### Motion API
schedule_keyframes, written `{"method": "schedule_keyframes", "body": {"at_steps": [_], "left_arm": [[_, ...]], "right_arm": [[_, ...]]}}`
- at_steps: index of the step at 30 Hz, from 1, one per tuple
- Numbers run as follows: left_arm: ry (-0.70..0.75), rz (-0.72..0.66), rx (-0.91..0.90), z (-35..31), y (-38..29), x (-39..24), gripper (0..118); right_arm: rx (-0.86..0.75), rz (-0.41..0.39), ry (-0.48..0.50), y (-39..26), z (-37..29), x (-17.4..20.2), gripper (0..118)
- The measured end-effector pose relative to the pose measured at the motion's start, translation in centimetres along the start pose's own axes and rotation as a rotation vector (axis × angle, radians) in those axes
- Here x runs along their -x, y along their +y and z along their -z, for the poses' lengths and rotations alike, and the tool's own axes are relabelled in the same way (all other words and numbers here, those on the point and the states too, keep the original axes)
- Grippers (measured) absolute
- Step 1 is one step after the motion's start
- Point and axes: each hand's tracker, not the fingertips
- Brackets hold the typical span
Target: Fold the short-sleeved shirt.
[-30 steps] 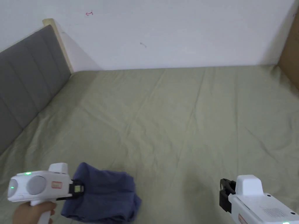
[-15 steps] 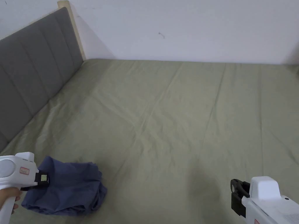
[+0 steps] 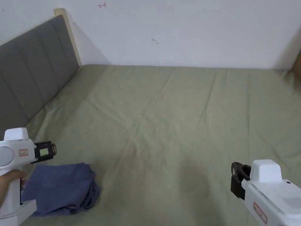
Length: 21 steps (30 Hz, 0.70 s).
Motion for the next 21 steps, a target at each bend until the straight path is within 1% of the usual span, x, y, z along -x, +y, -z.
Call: {"method": "schedule_keyframes", "body": {"at_steps": [6,12,14,15,18,19,20,21], "left_arm": [[-0.031,0.049,-0.271,-7.4,1.9,-5.8,92],[-0.035,0.139,-0.51,-14.0,1.4,-13.4,91],[-0.044,0.13,-0.571,-15.4,0.7,-15.8,90],[-0.065,0.125,-0.599,-16.1,0.3,-16.9,88],[-0.148,0.088,-0.649,-17.3,-0.9,-19.7,87],[-0.167,0.082,-0.67,-17.7,-1.4,-20.7,84],[-0.18,0.077,-0.689,-18.0,-2.0,-21.6,78],[-0.197,0.073,-0.698,-17.6,-2.2,-22.1,62]], "right_arm": [[-0.14,-0.028,-0.022,4.3,-4.3,-1.1,0],[-0.263,-0.057,-0.061,7.8,-8.3,-2.6,0],[-0.297,-0.068,-0.074,8.5,-9.4,-3.1,0],[-0.308,-0.074,-0.084,8.8,-9.7,-3.4,0],[-0.341,-0.096,-0.109,9.3,-10.9,-4.1,0],[-0.346,-0.096,-0.111,9.4,-11.0,-4.6,0],[-0.354,-0.094,-0.116,9.4,-11.3,-4.9,0],[-0.36,-0.092,-0.122,9.4,-11.5,-5.1,0]]}}
